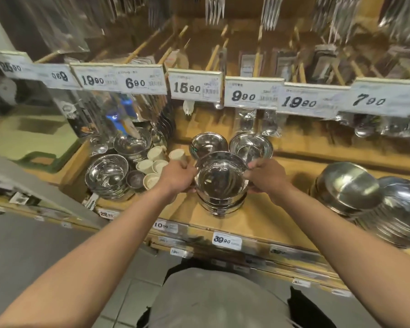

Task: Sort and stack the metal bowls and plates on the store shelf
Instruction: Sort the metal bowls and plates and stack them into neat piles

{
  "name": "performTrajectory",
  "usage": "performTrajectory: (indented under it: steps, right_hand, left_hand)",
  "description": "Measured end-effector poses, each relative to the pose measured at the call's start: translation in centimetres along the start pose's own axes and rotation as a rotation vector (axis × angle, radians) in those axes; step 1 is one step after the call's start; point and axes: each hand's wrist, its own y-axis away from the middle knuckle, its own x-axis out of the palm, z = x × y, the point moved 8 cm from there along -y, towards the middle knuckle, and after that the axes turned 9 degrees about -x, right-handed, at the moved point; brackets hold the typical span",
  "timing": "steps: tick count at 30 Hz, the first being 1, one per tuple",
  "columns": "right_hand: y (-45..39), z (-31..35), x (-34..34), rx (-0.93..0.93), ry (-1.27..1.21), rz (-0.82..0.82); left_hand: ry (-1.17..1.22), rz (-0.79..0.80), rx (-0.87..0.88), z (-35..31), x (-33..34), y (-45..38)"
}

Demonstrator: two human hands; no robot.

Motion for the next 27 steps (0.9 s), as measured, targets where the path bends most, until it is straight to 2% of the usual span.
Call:
performTrajectory:
  steps: [10, 17, 27]
  right_hand:
    - [0.4, -0.2, 0.3, -0.089, 0.127, -0.013]
    - [0.8, 0.0, 0.1, -0.102, 0.129, -0.045]
    - [1.1, -0.9, 1.1, -0.005, 0.055, -0.01]
  left_hand:
    - [0.027, -0.021, -0.021, 1.5, 0.2, -0.4]
    - [-0.02, -0.058, 0.014, 0.9, -0.1, -0.6]
    - [-0.059, -0.07, 0.037, 0.3, -0.1, -0.8]
